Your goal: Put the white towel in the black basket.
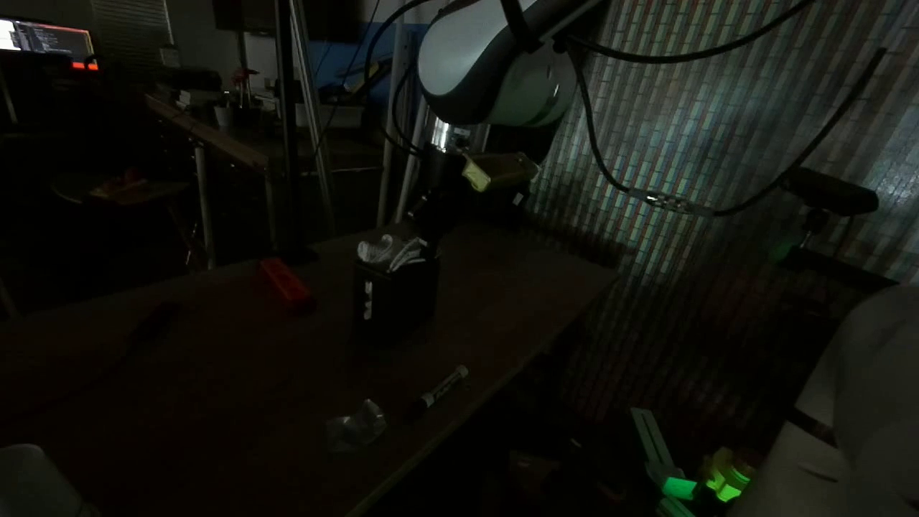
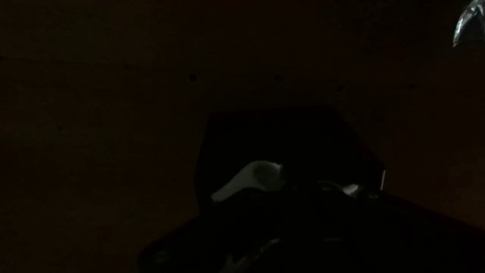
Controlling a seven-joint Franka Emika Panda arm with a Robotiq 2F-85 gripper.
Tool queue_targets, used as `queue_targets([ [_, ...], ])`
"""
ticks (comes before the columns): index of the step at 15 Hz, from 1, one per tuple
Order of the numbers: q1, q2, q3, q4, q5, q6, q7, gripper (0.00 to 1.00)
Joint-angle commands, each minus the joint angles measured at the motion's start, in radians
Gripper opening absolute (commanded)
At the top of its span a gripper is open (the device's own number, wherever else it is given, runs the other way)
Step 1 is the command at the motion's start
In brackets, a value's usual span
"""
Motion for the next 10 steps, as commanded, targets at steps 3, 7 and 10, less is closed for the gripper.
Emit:
queue_targets([
  [3, 0.006, 0.062, -0.008, 0.083, -0.007, 0.021, -0.031, 0.00],
  [7, 0.002, 0.095, -0.010, 0.104, 0.005, 0.022, -0.047, 0.00],
  [10, 0.001, 0.114, -0.009, 0.111, 0.011, 0.025, -0.052, 0.00],
])
